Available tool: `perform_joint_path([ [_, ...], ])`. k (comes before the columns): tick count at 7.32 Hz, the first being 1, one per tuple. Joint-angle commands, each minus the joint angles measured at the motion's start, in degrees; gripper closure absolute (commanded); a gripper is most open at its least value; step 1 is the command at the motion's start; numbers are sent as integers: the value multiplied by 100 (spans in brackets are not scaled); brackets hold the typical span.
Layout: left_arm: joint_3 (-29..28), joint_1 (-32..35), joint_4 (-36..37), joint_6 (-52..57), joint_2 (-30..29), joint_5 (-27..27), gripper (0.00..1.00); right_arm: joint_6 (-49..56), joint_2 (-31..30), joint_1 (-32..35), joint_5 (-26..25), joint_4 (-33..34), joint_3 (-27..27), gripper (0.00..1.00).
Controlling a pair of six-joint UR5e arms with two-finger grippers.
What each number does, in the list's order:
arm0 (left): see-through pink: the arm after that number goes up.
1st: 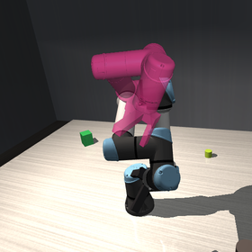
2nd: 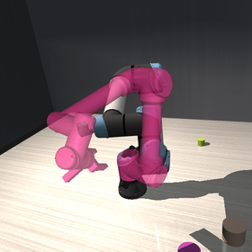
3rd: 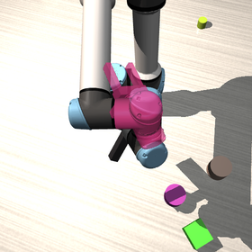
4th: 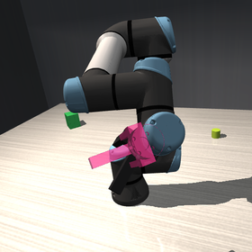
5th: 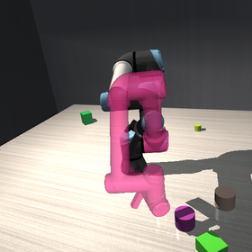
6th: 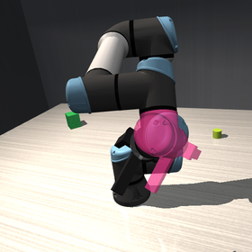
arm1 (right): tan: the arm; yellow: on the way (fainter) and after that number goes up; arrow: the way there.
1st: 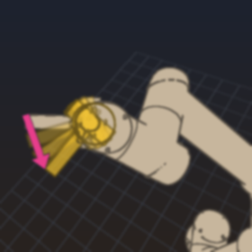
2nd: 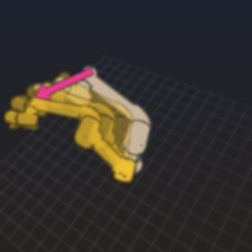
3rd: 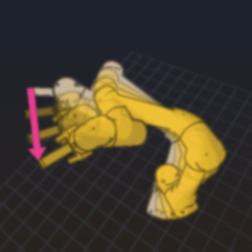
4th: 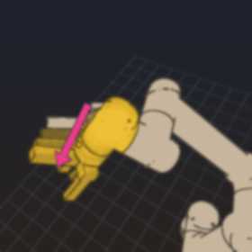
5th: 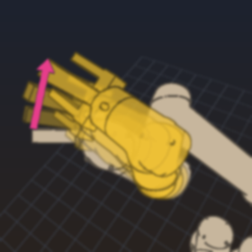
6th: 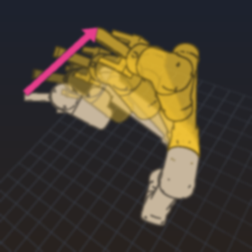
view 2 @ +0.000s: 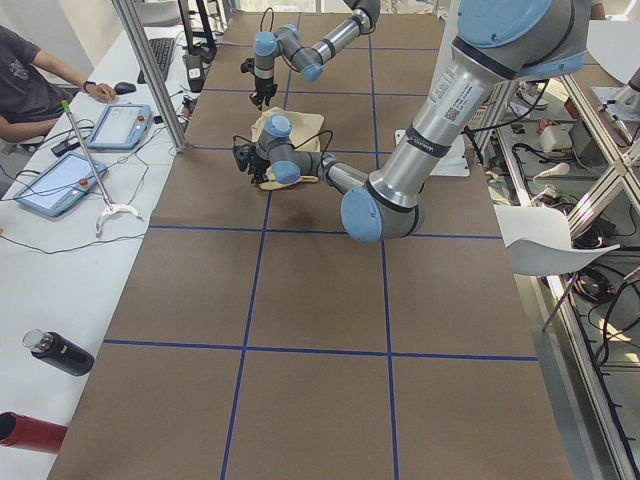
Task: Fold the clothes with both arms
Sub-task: 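Open both grippers and draw them back from the folded shirt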
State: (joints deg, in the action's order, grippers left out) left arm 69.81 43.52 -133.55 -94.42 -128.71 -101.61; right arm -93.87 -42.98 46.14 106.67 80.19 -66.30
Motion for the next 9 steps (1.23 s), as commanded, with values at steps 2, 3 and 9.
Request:
perform_joint_path([
  [2,828,490,-145,396,485,-754,56,-391,-1365,-332,12,-21,-1993,41],
  [3,1111,526,-145,520,687,-755,56,-1117,-1640,-586,-32,-30,-2488,37],
  [9,1438,517,-127,609,1031,-396,56,-2733,-2355,-1880,-1140,-12,-3460,37],
])
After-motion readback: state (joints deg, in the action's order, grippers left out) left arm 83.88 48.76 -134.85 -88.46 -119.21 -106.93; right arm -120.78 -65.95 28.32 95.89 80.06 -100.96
